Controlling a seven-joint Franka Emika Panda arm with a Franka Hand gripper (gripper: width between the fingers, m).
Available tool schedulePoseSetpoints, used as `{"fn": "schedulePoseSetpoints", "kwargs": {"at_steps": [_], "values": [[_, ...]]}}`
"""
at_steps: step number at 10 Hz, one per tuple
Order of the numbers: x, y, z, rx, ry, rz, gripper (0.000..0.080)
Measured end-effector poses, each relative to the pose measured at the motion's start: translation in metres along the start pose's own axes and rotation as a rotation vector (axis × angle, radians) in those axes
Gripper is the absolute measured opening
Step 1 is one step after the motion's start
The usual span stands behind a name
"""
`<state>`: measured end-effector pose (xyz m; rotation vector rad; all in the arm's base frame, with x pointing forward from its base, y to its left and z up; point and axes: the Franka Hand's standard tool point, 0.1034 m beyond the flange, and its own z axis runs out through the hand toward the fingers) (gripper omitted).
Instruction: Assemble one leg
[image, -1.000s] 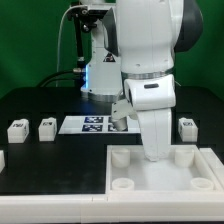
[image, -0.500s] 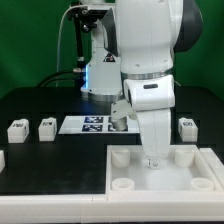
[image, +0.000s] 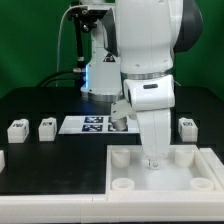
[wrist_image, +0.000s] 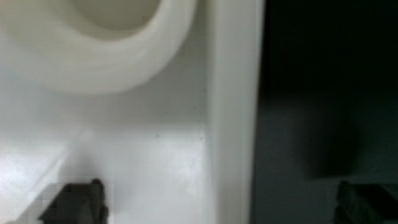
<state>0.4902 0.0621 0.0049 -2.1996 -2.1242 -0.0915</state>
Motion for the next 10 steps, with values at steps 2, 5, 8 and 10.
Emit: {"fn": "schedulePoseSetpoints", "kwargs": {"at_steps": [2, 5, 8, 10], "values": [[-0.003, -0.001, -0.016, -0.019, -0.008, 0.034, 0.0649], [0.01, -0.026, -0.041, -0.035, -0.022, 0.206, 0.0649], [0.046, -0.037, -0.053, -0.049, -0.013, 0.563, 0.0649], [0.055, -0.034, -0.057, -0.058, 0.002, 0.728, 0.0649]]}}
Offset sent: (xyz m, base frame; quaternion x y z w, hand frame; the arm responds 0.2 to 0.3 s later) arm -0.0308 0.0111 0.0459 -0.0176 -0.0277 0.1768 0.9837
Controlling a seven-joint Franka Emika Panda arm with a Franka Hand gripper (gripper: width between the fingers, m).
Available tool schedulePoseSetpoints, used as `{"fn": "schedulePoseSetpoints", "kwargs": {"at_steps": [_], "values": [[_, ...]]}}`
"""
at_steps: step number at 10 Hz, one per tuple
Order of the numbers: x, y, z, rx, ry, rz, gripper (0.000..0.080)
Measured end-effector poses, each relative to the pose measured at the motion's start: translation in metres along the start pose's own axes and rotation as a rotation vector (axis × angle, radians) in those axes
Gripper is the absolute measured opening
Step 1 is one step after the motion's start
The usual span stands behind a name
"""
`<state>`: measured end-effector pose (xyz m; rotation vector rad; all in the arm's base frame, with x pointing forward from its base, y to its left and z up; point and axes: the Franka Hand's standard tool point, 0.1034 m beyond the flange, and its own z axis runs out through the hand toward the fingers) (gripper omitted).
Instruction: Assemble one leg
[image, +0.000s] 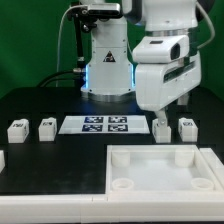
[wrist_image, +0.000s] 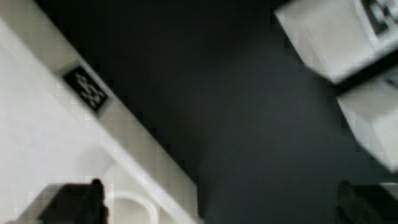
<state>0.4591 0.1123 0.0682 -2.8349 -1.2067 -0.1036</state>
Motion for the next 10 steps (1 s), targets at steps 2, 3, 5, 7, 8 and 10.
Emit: {"fn": "schedulePoseSetpoints", "kwargs": {"at_steps": [2, 3, 5, 7, 8, 10], "values": [[0.001, -0.001, 0.0, 0.009, 0.004, 0.214, 0.0649], [0.001, -0.002, 0.001, 0.01, 0.004, 0.254, 0.0649], [0.005, -0.019, 0.004, 0.028, 0.006, 0.517, 0.0649], [0.006, -0.03, 0.009, 0.046, 0.006, 0.676, 0.0649], [0.002, -0.03, 0.013, 0.054, -0.012, 0.654, 0.0649], [0.005, -0.029, 0.011, 0.064, -0.035, 0.652, 0.0649]]}}
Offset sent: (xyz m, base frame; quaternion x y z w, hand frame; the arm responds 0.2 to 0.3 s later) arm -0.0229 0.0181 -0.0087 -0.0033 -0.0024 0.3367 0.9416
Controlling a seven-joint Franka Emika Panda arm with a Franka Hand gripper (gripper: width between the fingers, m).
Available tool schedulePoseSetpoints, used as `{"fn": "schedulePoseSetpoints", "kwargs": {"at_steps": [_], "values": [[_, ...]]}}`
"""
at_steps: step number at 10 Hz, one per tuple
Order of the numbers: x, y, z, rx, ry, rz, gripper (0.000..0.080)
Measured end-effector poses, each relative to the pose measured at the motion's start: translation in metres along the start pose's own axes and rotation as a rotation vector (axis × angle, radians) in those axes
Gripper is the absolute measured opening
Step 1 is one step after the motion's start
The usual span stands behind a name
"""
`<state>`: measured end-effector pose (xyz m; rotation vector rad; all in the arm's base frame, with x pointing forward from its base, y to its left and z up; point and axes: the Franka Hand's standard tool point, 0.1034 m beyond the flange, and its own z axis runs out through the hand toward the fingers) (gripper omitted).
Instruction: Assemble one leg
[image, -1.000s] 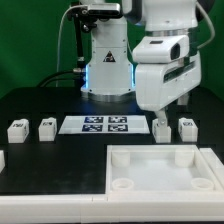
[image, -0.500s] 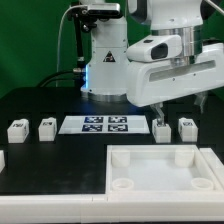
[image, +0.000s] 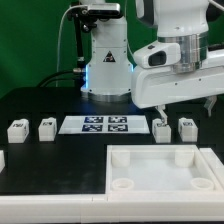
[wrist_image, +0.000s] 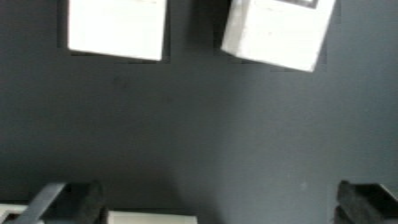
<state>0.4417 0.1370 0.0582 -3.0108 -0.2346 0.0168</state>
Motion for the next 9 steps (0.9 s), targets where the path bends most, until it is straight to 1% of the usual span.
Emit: {"fn": "schedulePoseSetpoints", "kwargs": {"at_steps": [1, 2, 3, 4, 5, 6, 7, 8, 9], "values": [[-0.007, -0.001, 0.002, 0.001, -0.06, 0.0, 0.0649], [-0.012, -0.004, -0.001, 0.011, -0.201, 0.002, 0.0649], [-0.015, -0.01, 0.0, 0.011, -0.308, 0.055, 0.0649], [-0.025, -0.019, 0.002, 0.01, -0.452, 0.085, 0.0649], [-0.027, -0.027, 0.004, 0.007, -0.561, 0.109, 0.0649], [-0.031, -0.03, 0.007, 0.016, -0.673, 0.112, 0.0649], [-0.034, -0.029, 0.009, 0.029, -0.798, 0.112, 0.0649], [-0.029, -0.026, 0.014, 0.042, -0.85, 0.113, 0.0649], [-0.025, -0.025, 0.017, 0.045, -0.848, 0.115, 0.0649]]}}
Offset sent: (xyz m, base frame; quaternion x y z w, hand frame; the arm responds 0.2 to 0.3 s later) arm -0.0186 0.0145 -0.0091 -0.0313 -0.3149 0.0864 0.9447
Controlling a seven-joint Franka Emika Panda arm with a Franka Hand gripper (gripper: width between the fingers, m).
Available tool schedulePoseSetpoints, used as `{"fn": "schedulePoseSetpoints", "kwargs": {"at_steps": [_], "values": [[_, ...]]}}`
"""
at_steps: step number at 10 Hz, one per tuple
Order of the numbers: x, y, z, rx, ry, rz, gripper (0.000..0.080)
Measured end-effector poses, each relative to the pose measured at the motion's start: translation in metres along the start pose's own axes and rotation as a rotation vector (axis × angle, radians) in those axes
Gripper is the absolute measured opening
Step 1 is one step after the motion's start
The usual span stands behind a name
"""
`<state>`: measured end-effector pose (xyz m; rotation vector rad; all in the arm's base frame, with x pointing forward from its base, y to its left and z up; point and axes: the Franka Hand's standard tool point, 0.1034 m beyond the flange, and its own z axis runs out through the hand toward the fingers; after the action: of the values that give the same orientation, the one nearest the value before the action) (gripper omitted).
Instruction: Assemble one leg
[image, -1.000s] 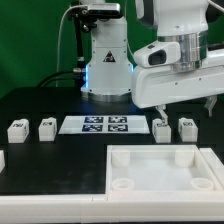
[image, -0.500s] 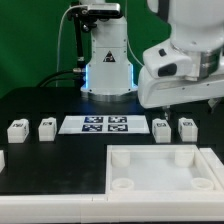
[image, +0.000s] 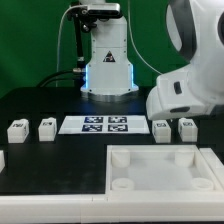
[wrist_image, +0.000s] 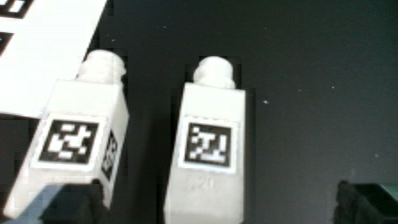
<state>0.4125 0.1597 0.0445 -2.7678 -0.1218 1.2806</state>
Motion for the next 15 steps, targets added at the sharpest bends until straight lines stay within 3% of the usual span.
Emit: {"fn": "schedulePoseSetpoints", "kwargs": {"at_steps": [3, 5, 9, 13, 14, 15], "values": [[-0.001, 0.0, 0.002, -0.002, -0.005, -0.001, 0.0649], [-0.001, -0.001, 0.026, -0.007, -0.026, 0.017, 0.0649], [0.0, -0.002, 0.045, -0.011, -0.061, 0.02, 0.0649], [0.004, -0.005, 0.051, -0.015, -0.06, 0.012, 0.0649], [0.004, -0.005, 0.051, -0.015, -0.06, 0.012, 0.0527], [0.004, -0.005, 0.051, -0.015, -0.06, 0.011, 0.0527]]}}
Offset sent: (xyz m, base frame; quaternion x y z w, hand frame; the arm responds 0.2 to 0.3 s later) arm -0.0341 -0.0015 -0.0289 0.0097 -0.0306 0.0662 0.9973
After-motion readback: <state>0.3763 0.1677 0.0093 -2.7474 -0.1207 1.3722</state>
